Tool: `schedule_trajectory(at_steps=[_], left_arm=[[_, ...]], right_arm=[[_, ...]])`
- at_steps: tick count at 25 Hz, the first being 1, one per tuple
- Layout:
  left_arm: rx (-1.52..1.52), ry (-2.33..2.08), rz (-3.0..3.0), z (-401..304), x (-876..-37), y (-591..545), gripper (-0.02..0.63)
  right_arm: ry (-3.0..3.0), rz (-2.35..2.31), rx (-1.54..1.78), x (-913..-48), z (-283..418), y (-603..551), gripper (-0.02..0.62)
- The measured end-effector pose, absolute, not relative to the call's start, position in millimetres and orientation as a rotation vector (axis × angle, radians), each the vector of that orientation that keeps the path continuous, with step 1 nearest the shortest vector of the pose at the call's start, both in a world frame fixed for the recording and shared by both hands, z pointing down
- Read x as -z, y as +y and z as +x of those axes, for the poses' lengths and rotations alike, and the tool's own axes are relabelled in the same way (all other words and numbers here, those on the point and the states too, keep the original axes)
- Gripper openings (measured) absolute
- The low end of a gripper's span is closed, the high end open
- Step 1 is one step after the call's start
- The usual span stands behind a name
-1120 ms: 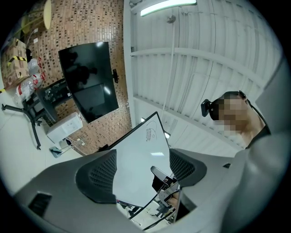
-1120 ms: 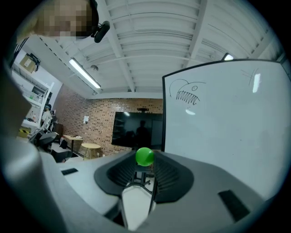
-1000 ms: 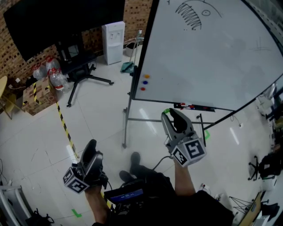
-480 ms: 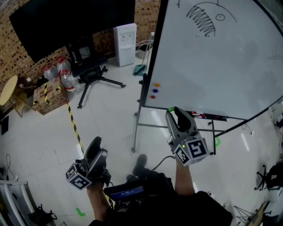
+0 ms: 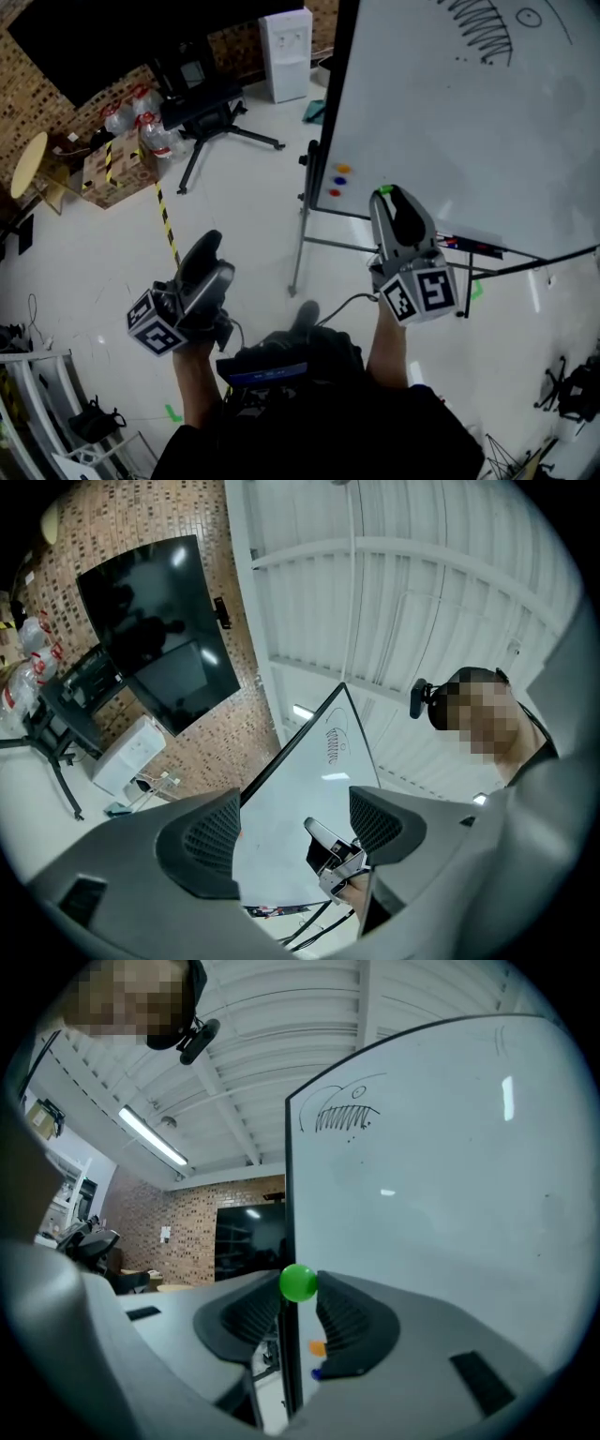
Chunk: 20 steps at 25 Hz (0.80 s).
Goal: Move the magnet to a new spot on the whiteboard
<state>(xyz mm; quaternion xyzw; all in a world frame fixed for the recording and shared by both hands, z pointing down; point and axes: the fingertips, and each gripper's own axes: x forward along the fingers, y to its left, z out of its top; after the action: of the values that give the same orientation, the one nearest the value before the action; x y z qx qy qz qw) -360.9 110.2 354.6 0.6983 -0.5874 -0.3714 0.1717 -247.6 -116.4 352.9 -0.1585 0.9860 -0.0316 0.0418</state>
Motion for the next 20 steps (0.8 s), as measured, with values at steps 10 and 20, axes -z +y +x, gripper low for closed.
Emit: schedule_trajectory(at_steps=[10, 20], left_arm=[[0.937, -1.605, 1.999, -361, -363, 43, 0.356], [0.908, -1.413, 2.074, -382, -368, -5, 0.356]], right_arm=[[3.036, -0.497, 0.157, -378, -253, -146, 0.143], [3.110, -0.681, 0.053, -395, -277, -157, 0.143]])
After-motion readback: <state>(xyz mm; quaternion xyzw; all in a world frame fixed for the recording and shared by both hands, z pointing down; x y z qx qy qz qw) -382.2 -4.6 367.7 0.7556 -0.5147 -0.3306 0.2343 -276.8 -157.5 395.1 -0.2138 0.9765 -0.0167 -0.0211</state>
